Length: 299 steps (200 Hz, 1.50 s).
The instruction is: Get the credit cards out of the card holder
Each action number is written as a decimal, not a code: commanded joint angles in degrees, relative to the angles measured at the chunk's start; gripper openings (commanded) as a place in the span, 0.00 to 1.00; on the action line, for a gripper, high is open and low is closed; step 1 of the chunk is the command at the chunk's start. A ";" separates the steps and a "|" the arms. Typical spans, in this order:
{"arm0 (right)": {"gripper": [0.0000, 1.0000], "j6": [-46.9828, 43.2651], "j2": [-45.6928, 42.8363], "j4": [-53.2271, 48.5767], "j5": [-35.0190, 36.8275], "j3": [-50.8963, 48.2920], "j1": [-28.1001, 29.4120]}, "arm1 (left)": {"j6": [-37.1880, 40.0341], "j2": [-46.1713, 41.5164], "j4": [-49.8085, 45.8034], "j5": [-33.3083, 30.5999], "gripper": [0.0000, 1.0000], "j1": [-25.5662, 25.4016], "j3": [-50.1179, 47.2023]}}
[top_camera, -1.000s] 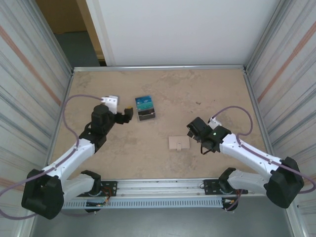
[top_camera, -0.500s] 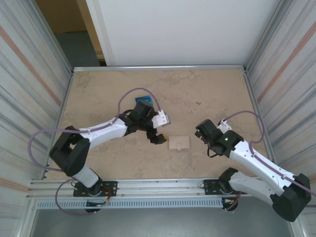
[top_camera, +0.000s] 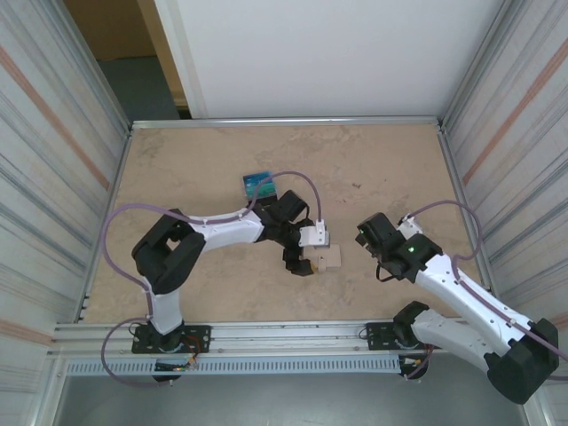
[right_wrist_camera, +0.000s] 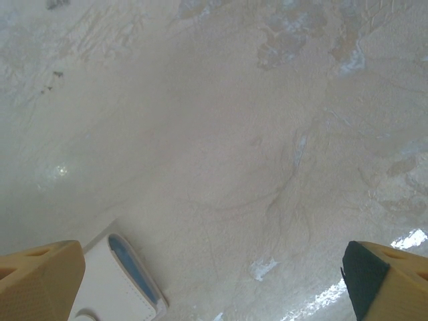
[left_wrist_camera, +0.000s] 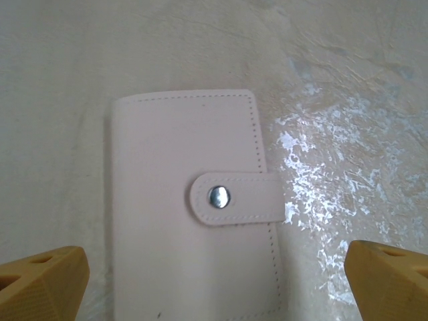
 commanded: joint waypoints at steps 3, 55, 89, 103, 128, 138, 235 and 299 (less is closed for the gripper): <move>0.99 0.23 -1.11 -1.86 0.21 -0.89 -0.78 | 1.72 2.42 -1.55 -0.03 0.99 -1.04 2.32; 0.99 0.40 -1.39 -1.33 -0.06 -1.62 -1.12 | 1.51 5.51 0.39 -4.98 0.99 -1.31 3.18; 0.99 0.67 -2.17 -0.56 -0.38 -2.67 -1.57 | 0.70 6.52 2.21 -11.09 0.99 -2.16 2.09; 0.99 0.60 -2.44 0.23 -0.90 -3.17 -1.89 | 0.77 6.67 2.49 -11.41 0.99 -2.24 2.00; 0.99 0.50 -2.57 0.78 -1.30 -3.49 -2.34 | 0.71 7.08 2.35 -12.43 0.96 -2.61 1.82; 0.99 0.59 -2.53 0.82 -1.44 -3.60 -2.38 | 0.54 7.07 2.42 -12.59 0.91 -2.70 1.73; 0.99 -5.30 -5.47 17.18 -14.43 -8.32 -5.92 | -9.00 -1.56 11.50 -19.27 0.59 -2.65 -4.62; 0.99 -10.10 -8.18 42.41 -35.81 -16.89 -12.13 | -25.78 -12.09 21.72 -29.49 0.57 -2.65 -12.15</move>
